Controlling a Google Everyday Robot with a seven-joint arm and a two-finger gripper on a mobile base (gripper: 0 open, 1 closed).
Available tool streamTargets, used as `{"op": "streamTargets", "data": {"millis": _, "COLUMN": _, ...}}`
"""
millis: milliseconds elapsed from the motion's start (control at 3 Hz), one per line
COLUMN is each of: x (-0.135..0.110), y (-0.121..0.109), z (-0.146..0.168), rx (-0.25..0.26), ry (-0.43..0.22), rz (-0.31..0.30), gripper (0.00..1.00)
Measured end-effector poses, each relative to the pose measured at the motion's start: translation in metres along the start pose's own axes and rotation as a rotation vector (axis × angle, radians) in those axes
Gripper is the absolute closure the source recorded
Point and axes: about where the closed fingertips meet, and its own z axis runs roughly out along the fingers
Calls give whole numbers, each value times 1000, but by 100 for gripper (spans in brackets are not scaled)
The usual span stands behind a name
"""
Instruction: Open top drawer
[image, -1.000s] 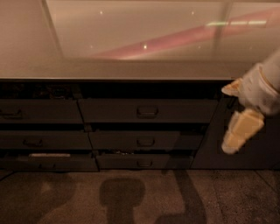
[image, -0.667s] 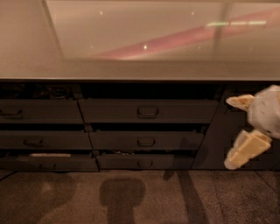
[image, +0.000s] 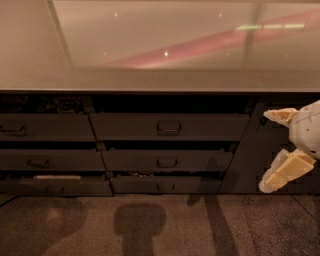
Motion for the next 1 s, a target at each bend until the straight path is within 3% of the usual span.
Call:
{"op": "streamTargets", "data": {"millis": 333, "x": 25, "y": -19, "z": 24, "rx": -23, "ry": 68, "rz": 74, "gripper": 0}}
{"op": "streamTargets", "data": {"millis": 667, "x": 81, "y": -56, "z": 72, "rx": -76, "ry": 196, "rz": 219, "gripper": 0}}
{"op": "streamTargets", "data": {"millis": 1000, "x": 114, "y": -79, "z": 103, "rx": -117, "ry": 259, "rz": 307, "gripper": 0}}
